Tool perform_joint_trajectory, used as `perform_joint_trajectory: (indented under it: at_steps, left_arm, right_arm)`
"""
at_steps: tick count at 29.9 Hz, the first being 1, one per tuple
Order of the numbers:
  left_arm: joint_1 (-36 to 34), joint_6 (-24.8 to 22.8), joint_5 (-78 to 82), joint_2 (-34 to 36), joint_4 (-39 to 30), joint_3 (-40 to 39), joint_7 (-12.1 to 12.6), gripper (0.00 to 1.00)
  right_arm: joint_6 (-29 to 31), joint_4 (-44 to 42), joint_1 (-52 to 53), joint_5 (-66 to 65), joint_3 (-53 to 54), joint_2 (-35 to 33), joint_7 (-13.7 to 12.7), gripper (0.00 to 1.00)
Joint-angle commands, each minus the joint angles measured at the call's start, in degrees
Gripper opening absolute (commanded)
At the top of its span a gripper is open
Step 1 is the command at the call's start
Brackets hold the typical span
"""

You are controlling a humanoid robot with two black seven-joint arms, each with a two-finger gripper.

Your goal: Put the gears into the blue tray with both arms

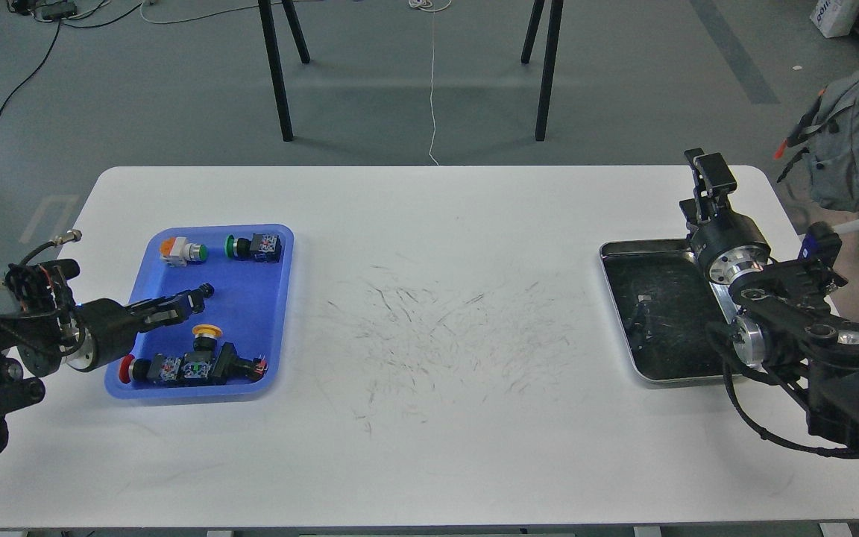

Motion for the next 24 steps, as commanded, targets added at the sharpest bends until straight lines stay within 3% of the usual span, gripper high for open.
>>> perform_joint_trajectory:
  at_steps: [1, 18, 24]
  left_arm:
    - [0.11, -0.16, -0.68, -0.11, 1.21, 0.0, 0.0, 0.13]
    - [1.08, -0.34, -0.68, 0.16, 1.39, -0.09, 0.0, 0.2]
    - [0.9, -0.25, -0.76, 0.77, 1.21, -1.14, 0.0, 0.3]
  right_arm:
    - [-0.01, 0.0, 0.0, -0.04, 0.01, 0.02, 0.0, 0.95]
    - [-0.19, 0.09, 0.0, -0.05, 0.01, 0.02, 0.0, 0.95]
    - [-0.19, 0.09, 0.0, -0.05, 0.01, -0.07, 0.0, 0.95]
